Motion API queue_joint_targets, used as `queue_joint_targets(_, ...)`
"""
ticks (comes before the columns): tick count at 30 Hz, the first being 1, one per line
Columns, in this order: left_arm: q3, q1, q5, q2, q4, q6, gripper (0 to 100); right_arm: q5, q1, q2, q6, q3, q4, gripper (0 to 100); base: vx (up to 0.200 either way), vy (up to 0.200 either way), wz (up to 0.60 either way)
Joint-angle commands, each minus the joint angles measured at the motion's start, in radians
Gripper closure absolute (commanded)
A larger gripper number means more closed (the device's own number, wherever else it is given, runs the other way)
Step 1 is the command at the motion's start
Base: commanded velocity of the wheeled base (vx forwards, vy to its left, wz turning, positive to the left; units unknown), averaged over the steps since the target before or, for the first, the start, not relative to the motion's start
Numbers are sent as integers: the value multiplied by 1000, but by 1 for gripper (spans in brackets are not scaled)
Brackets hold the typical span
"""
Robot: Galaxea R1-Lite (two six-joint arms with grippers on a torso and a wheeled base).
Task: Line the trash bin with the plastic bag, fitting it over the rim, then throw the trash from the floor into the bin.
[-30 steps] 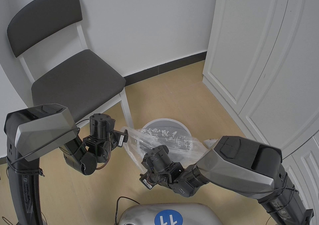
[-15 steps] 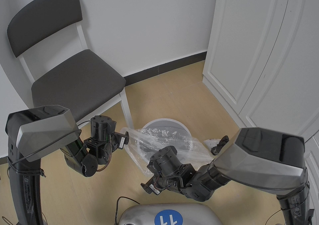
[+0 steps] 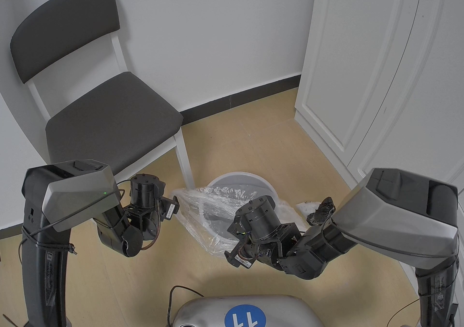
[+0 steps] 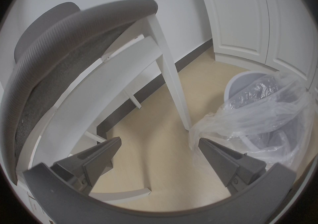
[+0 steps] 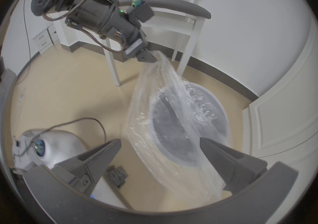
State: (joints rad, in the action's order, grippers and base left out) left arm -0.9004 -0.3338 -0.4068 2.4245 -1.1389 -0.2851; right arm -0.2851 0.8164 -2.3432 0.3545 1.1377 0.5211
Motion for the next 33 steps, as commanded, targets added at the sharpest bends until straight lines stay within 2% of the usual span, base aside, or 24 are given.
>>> queue_joint_targets(1, -6, 10, -6, 28, -12, -3, 0, -6, -45, -70, 75, 39, 7, 0, 0, 0, 0)
queue_joint_targets(6, 8, 6, -7, 18, -30, -3, 0, -9, -88, -134, 196, 122, 40, 0, 0, 0, 0)
queue_joint_targets(9, 8, 6, -7, 18, -31, -5, 0, -39, -111, -183, 256, 197, 45, 0, 0, 0, 0)
queue_joint_targets(18, 9, 4, -7, 15, -33, -3, 0, -55, -131, -249, 278, 300, 45, 0, 0, 0, 0)
queue_joint_targets(19, 9, 4, -7, 15, -33, -3, 0, -55, -131, -249, 278, 303, 45, 100, 0, 0, 0)
queue_joint_targets(33, 11, 4, -7, 13, -50, -3, 0, -49, -135, -225, 274, 378, 47, 100, 0, 0, 0)
